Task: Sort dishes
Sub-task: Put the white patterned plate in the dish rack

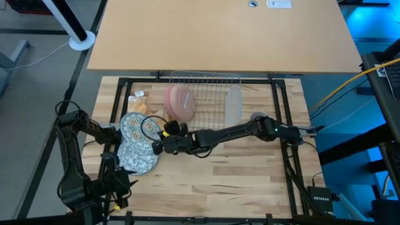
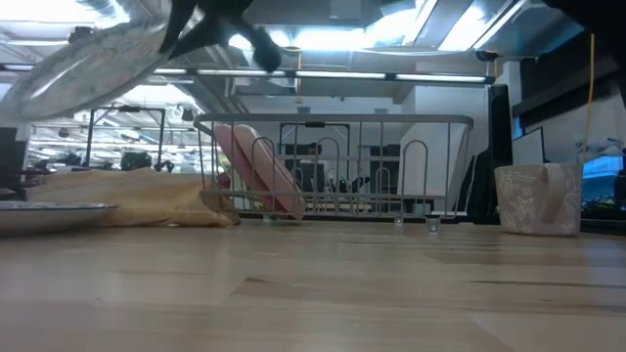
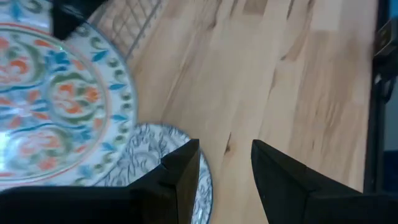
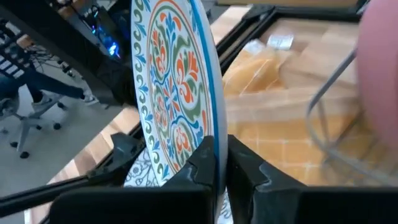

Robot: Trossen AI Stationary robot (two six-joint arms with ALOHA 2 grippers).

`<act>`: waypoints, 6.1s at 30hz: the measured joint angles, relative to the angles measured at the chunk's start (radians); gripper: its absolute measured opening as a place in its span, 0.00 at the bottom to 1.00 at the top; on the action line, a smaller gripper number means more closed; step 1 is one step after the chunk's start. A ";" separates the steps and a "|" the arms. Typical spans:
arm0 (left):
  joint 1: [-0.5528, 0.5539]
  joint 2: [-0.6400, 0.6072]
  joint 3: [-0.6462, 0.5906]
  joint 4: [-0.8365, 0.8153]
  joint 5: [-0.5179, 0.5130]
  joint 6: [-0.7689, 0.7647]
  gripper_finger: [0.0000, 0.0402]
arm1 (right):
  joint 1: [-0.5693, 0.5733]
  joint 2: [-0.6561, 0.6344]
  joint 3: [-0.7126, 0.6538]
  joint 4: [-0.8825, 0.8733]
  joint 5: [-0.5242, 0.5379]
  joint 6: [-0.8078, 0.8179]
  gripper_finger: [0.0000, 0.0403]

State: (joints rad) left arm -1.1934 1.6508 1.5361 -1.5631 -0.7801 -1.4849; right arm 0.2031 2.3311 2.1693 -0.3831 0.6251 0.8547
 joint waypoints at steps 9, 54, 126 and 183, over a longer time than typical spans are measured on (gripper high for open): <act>0.000 0.000 0.024 0.000 -0.072 0.027 0.34 | 0.000 -0.147 0.000 -0.123 0.068 -0.080 0.04; 0.145 0.002 -0.220 0.118 -0.260 -0.018 0.34 | -0.192 -0.257 -0.005 -1.114 0.076 0.426 0.04; 0.984 -0.910 -0.472 0.471 0.125 0.407 0.34 | -0.190 -0.210 -0.005 -1.008 0.064 0.579 0.04; 1.304 -0.446 -0.757 0.962 0.450 0.634 0.34 | -0.193 -0.213 -0.001 -0.968 0.070 0.586 0.04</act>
State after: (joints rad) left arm 0.1103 1.2045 0.7795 -0.6009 -0.3301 -0.8506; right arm 0.0106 2.1178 2.1684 -1.3511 0.6954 1.4407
